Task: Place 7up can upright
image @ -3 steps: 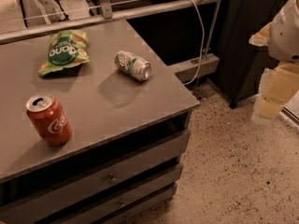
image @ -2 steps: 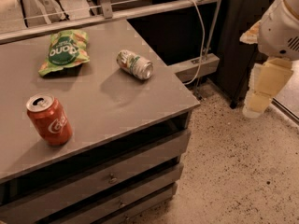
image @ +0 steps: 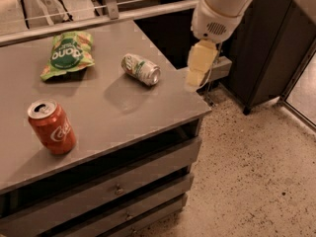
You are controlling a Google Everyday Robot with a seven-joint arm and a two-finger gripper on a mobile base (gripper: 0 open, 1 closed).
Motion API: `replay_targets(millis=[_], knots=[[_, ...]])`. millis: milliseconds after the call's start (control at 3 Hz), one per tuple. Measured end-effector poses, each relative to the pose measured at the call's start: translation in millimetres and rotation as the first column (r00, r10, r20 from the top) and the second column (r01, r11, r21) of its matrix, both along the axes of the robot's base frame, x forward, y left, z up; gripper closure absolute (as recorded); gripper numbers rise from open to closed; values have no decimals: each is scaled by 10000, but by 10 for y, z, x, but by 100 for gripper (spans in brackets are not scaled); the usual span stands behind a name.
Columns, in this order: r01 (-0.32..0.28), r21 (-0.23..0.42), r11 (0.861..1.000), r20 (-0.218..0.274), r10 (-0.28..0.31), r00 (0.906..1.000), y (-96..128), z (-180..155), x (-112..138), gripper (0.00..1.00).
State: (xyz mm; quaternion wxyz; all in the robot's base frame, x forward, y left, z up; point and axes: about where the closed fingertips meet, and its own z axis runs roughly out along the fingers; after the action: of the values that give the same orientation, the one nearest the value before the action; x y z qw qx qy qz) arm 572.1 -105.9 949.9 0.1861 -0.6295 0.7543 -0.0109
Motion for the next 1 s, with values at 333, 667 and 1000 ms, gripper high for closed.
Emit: replay_targets(millis=[333, 667, 1000], knots=[[844, -176, 9963, 223, -840, 9962, 809, -226, 706, 0], [2272, -224, 9736, 414, -2261, 9732, 1069, -340, 1075, 0], [2951, 19, 9555, 250, -2950, 9552, 1110, -356, 1082, 0]])
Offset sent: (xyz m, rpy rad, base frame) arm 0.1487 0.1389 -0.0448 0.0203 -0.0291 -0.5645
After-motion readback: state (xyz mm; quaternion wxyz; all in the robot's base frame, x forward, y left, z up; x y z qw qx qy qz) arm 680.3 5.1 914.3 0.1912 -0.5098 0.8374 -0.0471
